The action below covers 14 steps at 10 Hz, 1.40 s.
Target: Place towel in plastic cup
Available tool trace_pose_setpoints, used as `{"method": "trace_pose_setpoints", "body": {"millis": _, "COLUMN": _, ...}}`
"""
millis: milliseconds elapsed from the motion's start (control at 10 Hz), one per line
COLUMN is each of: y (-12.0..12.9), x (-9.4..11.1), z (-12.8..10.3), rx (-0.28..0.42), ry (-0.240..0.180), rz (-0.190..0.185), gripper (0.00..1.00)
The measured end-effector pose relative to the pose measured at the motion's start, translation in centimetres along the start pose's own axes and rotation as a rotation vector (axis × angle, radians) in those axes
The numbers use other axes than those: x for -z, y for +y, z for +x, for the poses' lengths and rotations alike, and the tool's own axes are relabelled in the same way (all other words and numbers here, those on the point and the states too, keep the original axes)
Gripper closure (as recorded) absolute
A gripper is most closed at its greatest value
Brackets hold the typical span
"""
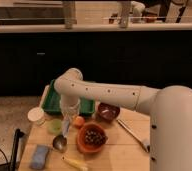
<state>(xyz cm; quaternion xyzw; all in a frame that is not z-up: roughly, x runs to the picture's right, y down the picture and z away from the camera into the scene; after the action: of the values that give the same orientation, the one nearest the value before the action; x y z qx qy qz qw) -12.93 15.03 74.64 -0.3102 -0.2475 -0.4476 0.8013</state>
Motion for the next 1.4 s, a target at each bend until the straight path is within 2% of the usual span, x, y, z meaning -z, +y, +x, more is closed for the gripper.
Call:
{"method": "trace_pose_setpoints", "body": {"millis": 400, "y": -2.7, "x": -0.7, "z": -1.1, "rx": 0.053, "ry": -0.019, "rz": 0.008, "gripper": 1.0}}
{"method": "trace_pose_setpoints", "body": {"millis": 800, "y": -5.1, "x": -0.9, "z": -1.8, "rx": 0.076, "ry": -0.017, "rz": 0.063, "gripper": 1.0}}
{"method": "trace_pose_setpoints", "body": {"millis": 1400, "y": -6.9, "x": -0.7, "z": -2.0, "rx": 0.082, "ry": -0.043, "rz": 0.115, "gripper": 0.98}}
